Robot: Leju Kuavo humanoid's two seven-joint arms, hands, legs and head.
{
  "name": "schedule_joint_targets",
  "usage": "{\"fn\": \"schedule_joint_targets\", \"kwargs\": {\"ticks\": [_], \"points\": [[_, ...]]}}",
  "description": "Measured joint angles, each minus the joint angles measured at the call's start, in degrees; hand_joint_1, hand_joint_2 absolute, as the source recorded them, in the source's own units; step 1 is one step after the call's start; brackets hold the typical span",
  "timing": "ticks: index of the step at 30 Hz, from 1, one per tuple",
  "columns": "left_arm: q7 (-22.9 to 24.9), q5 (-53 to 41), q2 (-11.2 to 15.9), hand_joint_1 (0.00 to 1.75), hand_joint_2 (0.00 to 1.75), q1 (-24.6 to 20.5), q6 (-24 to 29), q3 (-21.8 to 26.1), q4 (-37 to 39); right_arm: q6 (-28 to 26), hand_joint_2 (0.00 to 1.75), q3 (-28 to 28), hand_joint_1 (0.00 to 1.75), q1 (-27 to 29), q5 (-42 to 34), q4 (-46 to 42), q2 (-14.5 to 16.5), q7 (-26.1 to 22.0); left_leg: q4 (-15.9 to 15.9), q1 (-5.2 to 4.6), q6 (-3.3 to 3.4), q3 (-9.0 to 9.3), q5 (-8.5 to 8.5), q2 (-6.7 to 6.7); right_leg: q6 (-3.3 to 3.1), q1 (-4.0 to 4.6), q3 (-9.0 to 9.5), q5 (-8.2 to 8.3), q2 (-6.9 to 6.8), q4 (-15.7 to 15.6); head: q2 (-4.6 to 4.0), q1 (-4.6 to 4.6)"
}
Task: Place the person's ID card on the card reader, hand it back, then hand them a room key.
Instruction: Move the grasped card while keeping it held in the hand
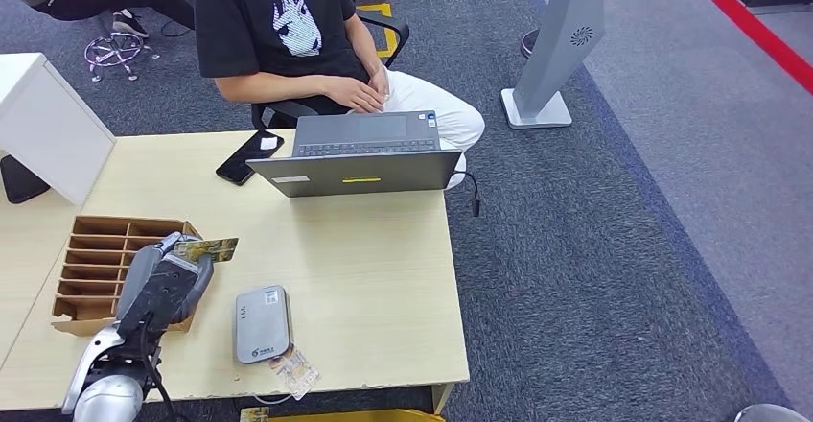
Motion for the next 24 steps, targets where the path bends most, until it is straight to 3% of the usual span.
{"fn": "schedule_joint_targets", "kwargs": {"ticks": [24], "points": [[0.0, 0.2, -0.6, 1.75, 1.75, 3.7, -2.6, 0.0, 3.8, 1.6, 1.75, -0.7, 0.0, -0.5, 0.0, 1.1, 0.4, -1.7, 0.0, 0.0, 0.0, 0.0, 0.0, -0.01, 0.0, 0.0, 0.0, 0.0, -0.02, 0.0, -0.01, 0.01]]}}
